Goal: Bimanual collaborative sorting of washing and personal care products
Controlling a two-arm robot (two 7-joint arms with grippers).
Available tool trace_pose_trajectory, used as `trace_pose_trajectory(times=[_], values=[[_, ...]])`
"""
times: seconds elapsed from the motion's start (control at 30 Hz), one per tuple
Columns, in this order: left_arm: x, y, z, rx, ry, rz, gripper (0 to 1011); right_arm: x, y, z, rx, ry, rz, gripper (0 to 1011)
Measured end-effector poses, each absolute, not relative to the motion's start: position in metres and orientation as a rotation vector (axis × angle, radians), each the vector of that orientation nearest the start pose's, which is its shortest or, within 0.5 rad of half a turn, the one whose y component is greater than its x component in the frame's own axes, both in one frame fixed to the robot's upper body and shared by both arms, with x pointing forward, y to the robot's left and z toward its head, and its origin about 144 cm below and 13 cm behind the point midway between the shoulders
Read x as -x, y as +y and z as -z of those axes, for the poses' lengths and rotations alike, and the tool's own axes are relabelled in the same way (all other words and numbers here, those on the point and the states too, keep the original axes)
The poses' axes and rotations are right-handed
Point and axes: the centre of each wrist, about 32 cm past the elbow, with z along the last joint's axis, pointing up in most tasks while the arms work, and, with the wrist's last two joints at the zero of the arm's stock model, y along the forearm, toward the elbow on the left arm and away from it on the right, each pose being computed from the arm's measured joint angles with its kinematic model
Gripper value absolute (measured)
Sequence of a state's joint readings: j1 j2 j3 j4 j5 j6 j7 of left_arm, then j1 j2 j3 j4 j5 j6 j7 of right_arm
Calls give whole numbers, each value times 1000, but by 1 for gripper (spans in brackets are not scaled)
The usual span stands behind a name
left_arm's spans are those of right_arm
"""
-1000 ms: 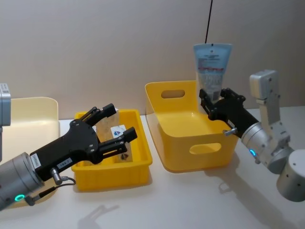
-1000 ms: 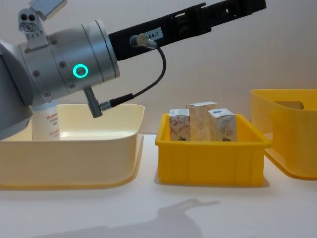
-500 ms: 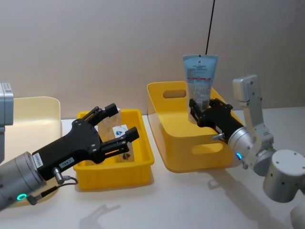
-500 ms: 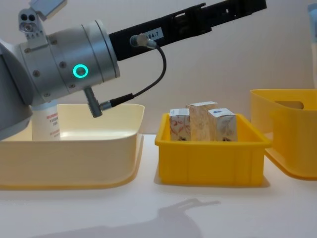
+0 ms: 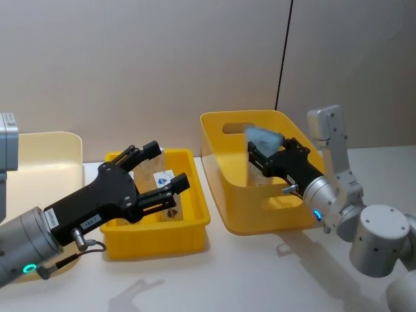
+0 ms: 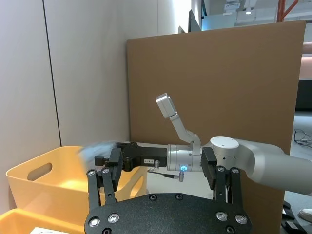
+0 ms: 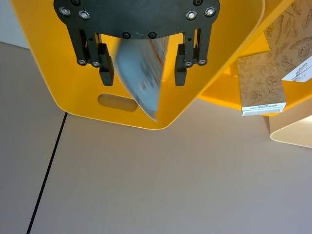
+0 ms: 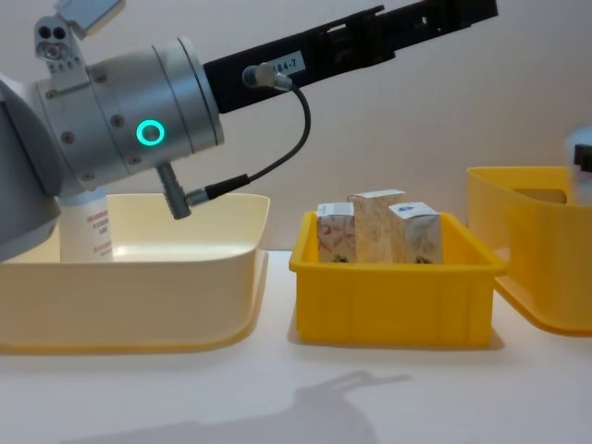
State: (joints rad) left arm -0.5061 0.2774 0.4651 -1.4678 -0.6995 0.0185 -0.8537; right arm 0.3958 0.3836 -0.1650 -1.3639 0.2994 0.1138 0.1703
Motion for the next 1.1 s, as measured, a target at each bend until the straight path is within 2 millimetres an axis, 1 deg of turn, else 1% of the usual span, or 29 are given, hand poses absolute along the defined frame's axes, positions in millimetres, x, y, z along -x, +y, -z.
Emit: trace_pose_trajectory(times=[0.1, 0.13, 0.17, 0.3, 0.33, 0.87, 1.1], values=[[-560, 177, -1268, 320, -57, -258, 1003, -560, -314, -1231, 78, -105, 1342, 841], [-560, 177, -1268, 320, -57, -258, 1003, -561, -314, -1231, 78, -104, 1342, 841], [-560, 177, -1268, 320, -57, -258, 1003, -561, -313, -1231, 79, -102, 1342, 891], [-560, 177, -1268, 320, -57, -258, 1003, -561, -313, -1231, 80, -100, 1342, 968], [-560, 177, -1268, 320, -57, -258, 1003, -561, -313, -1231, 81, -99, 1342, 1001], [-560, 177, -1268, 320, -57, -258, 1004, -560, -312, -1232, 72, -111, 1343, 1001], [-560, 177, -1268, 320, -57, -258, 1003, -554, -314, -1239, 37, -162, 1342, 1001]])
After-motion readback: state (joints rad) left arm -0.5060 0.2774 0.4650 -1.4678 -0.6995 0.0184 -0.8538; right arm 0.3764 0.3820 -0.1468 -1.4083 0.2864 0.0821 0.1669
